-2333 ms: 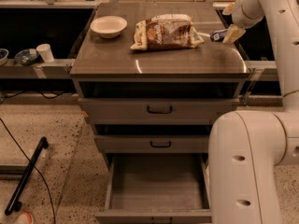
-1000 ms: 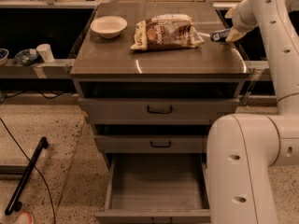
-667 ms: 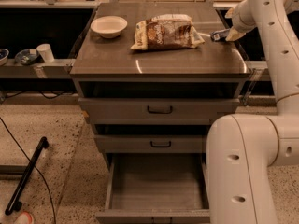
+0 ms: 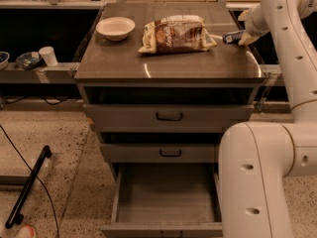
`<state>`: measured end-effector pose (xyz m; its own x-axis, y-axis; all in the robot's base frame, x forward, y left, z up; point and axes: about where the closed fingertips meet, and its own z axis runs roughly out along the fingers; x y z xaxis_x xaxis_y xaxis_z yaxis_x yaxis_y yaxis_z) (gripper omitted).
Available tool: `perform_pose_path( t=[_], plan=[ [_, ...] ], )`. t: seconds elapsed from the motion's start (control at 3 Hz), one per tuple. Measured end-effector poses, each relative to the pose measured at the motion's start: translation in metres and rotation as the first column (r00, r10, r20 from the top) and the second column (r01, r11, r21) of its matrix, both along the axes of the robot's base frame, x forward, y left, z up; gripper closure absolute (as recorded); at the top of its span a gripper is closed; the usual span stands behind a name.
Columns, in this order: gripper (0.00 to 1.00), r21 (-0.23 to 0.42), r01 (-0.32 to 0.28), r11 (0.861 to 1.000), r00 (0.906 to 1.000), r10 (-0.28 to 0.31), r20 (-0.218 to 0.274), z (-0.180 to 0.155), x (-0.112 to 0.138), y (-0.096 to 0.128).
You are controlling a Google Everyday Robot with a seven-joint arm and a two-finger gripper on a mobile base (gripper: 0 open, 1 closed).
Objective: Place rxbar blueberry into bottom drawer
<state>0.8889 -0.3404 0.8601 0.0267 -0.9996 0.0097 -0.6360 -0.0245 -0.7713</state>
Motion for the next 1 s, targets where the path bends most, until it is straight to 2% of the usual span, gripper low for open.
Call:
perform_pose_path(
  t=[0.67,1.0],
  plan=[
    [0.48,-0.001,0.004,1.0,1.0,-0.004,-0.006,-0.0056,0.0021,0.001],
    [0.72,-0.001,0.007,1.0,0.9999,-0.007,-0.009,-0.0076,0.0024,0.0009]
  ],
)
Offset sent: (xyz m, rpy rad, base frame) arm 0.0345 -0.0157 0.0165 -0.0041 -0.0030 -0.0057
